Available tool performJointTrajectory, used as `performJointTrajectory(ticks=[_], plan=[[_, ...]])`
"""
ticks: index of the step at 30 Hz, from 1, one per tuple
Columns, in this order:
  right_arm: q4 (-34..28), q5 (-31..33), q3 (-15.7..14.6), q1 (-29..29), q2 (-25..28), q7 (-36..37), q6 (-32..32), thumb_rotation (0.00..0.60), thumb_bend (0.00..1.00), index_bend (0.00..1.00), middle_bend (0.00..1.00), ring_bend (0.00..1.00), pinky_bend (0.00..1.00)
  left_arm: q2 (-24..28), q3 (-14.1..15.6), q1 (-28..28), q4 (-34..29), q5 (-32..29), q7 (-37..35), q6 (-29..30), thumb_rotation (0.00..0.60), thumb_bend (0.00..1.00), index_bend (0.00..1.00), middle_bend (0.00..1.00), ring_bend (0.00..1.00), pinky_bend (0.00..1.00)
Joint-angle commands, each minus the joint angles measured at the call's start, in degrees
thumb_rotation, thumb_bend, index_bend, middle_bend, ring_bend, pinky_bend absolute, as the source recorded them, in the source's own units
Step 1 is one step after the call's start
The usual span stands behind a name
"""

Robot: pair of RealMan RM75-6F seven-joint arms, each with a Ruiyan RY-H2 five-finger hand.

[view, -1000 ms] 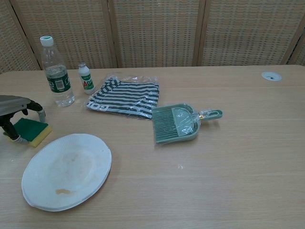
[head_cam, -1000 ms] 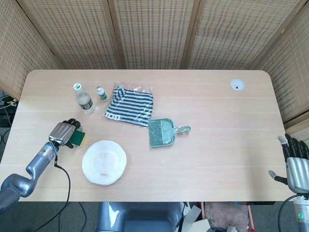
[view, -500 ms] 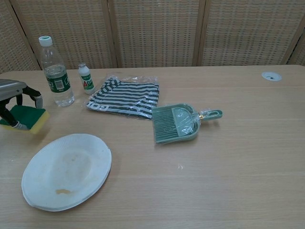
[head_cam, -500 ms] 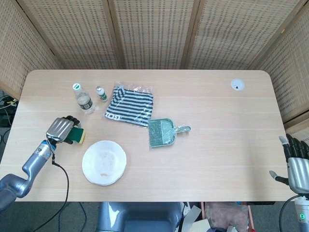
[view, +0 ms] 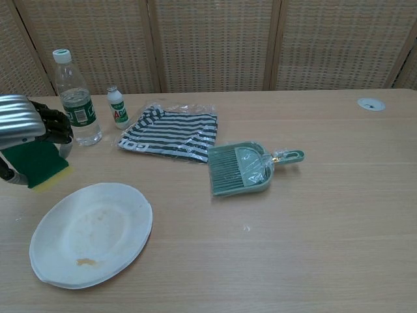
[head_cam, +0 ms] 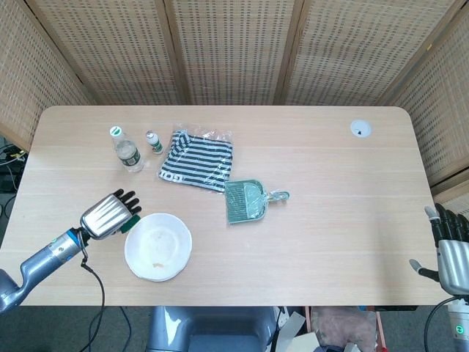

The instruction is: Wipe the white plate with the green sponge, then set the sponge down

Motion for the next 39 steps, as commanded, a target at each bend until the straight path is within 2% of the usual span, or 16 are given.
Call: performJointTrajectory(ticks=[1, 4, 9, 11, 12, 14, 22, 39], plan=[[0.0, 0.0, 0.0, 0.0, 0.1, 0.1, 0.0, 0.600, 0.00, 0.00, 0.00, 0.00, 0.00, -0.1, 2.4, -1.9, -1.1, 4.8, 4.0, 0.6, 0.600, 0.18, 0.56, 0.40, 0.26, 0.42], [-0.1, -0.1, 0.0, -0.1, 0.3, 0.4, 0.2, 0.600, 0.00, 0.00, 0.00, 0.00, 0.00, -2.0, 3.8, -3.5, 1.8, 9.0, 5.1, 2.1, 0.600, 0.18, 0.56, 0.40, 0.26, 0.42], [-0.1, 0.0, 0.1, -0.2, 0.4, 0.7, 0.4, 0.600, 0.00, 0.00, 0.00, 0.00, 0.00, -3.7, 5.1, -4.4, 4.6, 11.6, 4.5, 3.3, 0.600, 0.19, 0.56, 0.42, 0.26, 0.43], [-0.1, 0.1, 0.0, -0.3, 0.5, 0.9, 0.3, 0.600, 0.00, 0.00, 0.00, 0.00, 0.00, -4.8, 6.1, -4.9, 6.2, 13.3, 4.4, 4.1, 0.600, 0.20, 0.56, 0.43, 0.26, 0.43], [0.0, 0.2, 0.1, -0.4, 0.5, 1.1, 0.4, 0.600, 0.00, 0.00, 0.00, 0.00, 0.00, -6.1, 7.6, -5.4, 7.4, 15.6, 4.6, 4.5, 0.600, 0.21, 0.56, 0.44, 0.26, 0.44], [0.1, 0.2, 0.0, -0.4, 0.6, 1.3, 0.4, 0.600, 0.00, 0.00, 0.00, 0.00, 0.00, -7.4, 8.2, -5.4, 9.2, 16.3, 4.0, 5.3, 0.600, 0.21, 0.56, 0.44, 0.26, 0.44], [0.2, 0.3, -0.1, -0.6, 0.6, 1.6, 0.4, 0.600, 0.00, 0.00, 0.00, 0.00, 0.00, -10.1, 10.1, -4.8, 13.5, 17.1, 2.4, 7.3, 0.600, 0.24, 0.56, 0.44, 0.26, 0.44], [0.2, 0.0, -0.1, -0.5, 0.5, 2.1, 0.4, 0.600, 0.00, 0.00, 0.00, 0.00, 0.00, -14.5, 12.6, -4.8, 17.8, 17.2, 3.5, 5.3, 0.600, 0.29, 0.59, 0.45, 0.26, 0.44]])
